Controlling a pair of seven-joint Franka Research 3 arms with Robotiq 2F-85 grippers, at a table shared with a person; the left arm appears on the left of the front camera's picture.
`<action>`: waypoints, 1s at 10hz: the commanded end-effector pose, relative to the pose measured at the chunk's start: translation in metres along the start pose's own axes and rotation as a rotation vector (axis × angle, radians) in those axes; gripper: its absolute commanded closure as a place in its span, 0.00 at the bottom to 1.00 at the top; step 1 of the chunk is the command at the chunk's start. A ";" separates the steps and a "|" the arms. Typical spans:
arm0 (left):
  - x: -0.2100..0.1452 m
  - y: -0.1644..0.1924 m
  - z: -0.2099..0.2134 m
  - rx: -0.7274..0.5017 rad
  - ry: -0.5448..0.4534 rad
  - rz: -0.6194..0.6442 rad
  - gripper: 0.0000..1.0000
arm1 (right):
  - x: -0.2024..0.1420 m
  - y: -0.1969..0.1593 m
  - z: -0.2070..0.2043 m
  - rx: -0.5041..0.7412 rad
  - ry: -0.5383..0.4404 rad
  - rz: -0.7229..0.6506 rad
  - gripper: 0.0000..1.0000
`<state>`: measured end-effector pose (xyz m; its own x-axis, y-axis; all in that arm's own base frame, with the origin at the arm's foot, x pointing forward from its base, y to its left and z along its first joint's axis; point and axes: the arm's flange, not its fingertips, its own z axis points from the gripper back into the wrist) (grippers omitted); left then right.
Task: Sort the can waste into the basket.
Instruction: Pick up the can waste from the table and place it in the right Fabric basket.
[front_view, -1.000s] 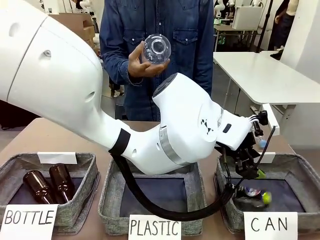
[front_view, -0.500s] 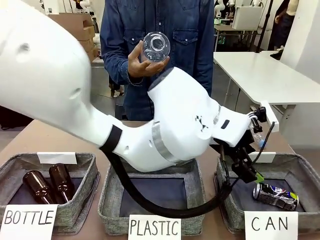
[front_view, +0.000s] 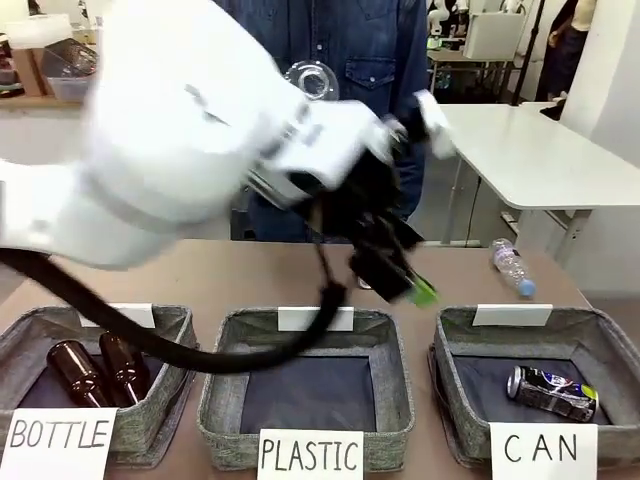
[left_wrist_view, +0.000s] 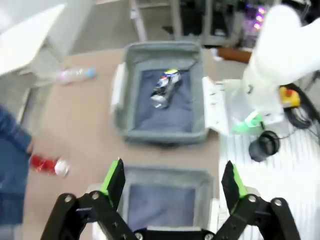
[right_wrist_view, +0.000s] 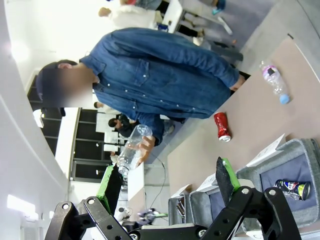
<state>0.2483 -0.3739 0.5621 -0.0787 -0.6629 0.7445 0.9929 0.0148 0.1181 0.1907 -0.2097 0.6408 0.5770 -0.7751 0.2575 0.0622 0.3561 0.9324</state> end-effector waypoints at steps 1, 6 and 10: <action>-0.043 0.013 0.081 0.202 0.020 0.199 0.00 | -0.001 0.001 0.001 0.013 0.001 -0.008 0.00; -0.205 0.067 0.282 0.483 -0.154 1.006 0.00 | 0.002 0.019 -0.008 0.046 0.015 0.029 0.00; -0.351 0.090 0.312 0.359 -0.423 1.567 0.00 | -0.067 0.016 -0.139 0.123 0.413 -0.151 0.00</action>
<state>0.3328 0.0953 0.5181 0.8689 0.2431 0.4311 0.1181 0.7441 -0.6576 0.2560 -0.0941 0.6130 0.8159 -0.5694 0.1004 0.0247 0.2077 0.9779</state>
